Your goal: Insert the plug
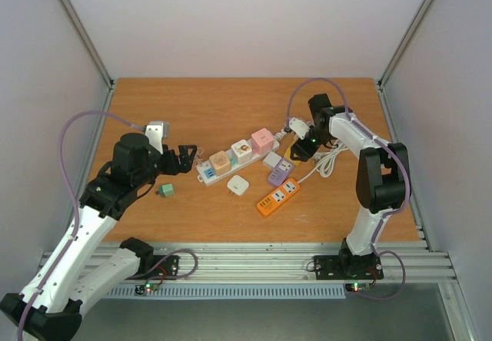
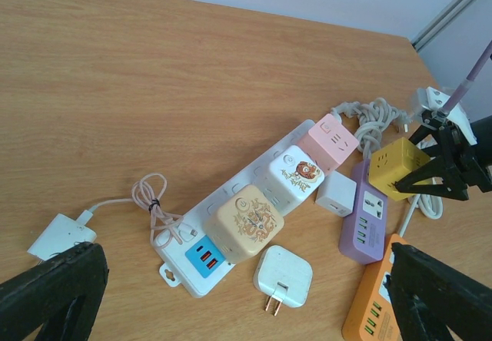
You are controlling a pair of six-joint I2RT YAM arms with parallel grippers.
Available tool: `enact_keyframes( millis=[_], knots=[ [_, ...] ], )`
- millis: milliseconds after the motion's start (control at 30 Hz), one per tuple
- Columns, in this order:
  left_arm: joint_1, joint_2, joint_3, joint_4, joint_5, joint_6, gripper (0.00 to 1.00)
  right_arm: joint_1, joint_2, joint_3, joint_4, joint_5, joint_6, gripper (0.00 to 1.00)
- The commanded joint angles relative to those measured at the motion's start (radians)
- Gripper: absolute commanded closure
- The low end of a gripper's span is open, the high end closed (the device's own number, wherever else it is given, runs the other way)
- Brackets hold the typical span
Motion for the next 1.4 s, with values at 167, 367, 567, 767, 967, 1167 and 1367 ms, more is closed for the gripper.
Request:
enact_keyframes(
  millis=[167,367,567,767,967,1167,1367],
  knots=[
    [0.011,0.002,-0.003,0.038,-0.007,0.015,0.01,0.003,0.105,-0.049,0.044,0.216,0.046,0.61],
    [0.013,0.005,-0.003,0.031,-0.013,0.014,0.01,0.003,0.127,-0.090,0.087,0.287,0.033,0.60],
    [0.016,0.007,-0.003,0.029,-0.017,0.014,0.01,0.009,0.130,-0.145,0.136,0.301,-0.005,0.70],
    [0.018,0.008,-0.003,0.027,-0.016,0.014,0.01,0.006,0.089,-0.186,0.188,0.271,-0.029,0.72],
    [0.021,0.019,-0.002,0.022,-0.006,0.013,0.01,-0.031,0.056,-0.203,0.177,0.171,-0.010,0.71],
    [0.023,0.022,0.000,0.019,-0.007,0.013,0.01,-0.032,0.100,-0.220,0.209,0.248,-0.032,0.73],
    [0.026,0.027,0.000,0.019,-0.004,0.011,0.01,-0.032,0.070,-0.235,0.319,0.427,-0.045,0.70]
  ],
)
